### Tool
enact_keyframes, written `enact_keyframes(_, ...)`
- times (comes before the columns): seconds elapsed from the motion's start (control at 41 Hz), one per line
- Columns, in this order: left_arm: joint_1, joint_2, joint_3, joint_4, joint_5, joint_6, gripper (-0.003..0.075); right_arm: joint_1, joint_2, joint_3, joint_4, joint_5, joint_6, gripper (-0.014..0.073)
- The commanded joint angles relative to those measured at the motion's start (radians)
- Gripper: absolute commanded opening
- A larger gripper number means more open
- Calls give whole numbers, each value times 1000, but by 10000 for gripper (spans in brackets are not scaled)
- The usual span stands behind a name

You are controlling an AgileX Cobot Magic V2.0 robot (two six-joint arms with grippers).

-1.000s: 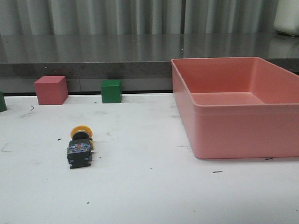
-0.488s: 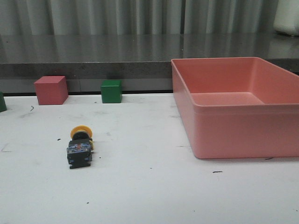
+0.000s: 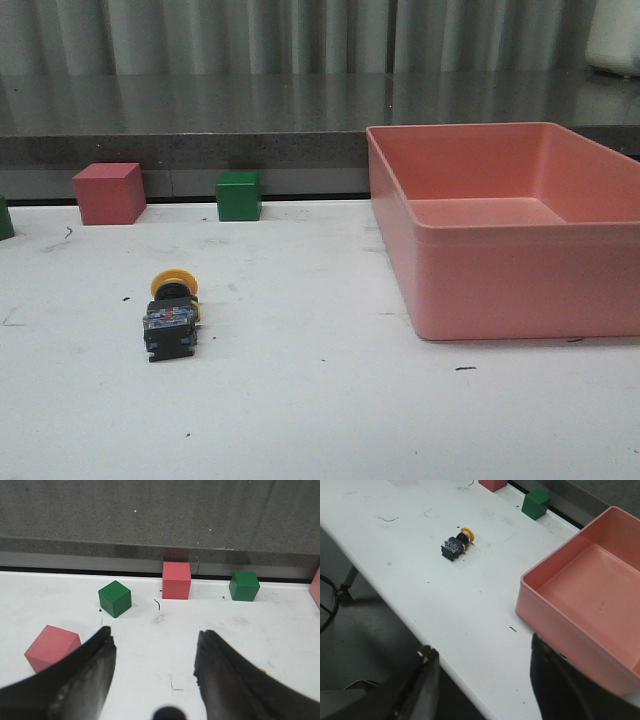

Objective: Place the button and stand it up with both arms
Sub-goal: 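Withdraw the right gripper upward away from the button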

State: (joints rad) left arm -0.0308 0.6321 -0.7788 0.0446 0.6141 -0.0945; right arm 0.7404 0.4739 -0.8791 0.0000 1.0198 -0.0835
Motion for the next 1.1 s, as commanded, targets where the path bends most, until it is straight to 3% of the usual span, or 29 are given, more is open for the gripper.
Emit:
enact_keyframes(0.0, 2, 5, -33, 1, -99, -8, 366, -4, 3, -21, 0, -63, -9, 426)
enact_keyframes(0.195, 2, 5, -33, 1, -138, -8, 392, -4, 3, -21, 0, -63, -9, 426)
enact_keyframes(0.366, 2, 8, -77, -1, -115, -8, 594, -4, 3, -21, 0, -63, -9, 426)
enact_keyframes(0.512, -30, 38, -148, -9, -12, -8, 600, -4, 3, -21, 0, -63, -9, 426)
enact_keyframes(0.805, -260, 185, -272, -9, 25, 27, 600, -4, 3, -21, 0, -63, -9, 426)
enact_keyframes(1.073, -419, 431, -400, -9, 143, 27, 600, -4, 3, -21, 0, -63, -9, 426)
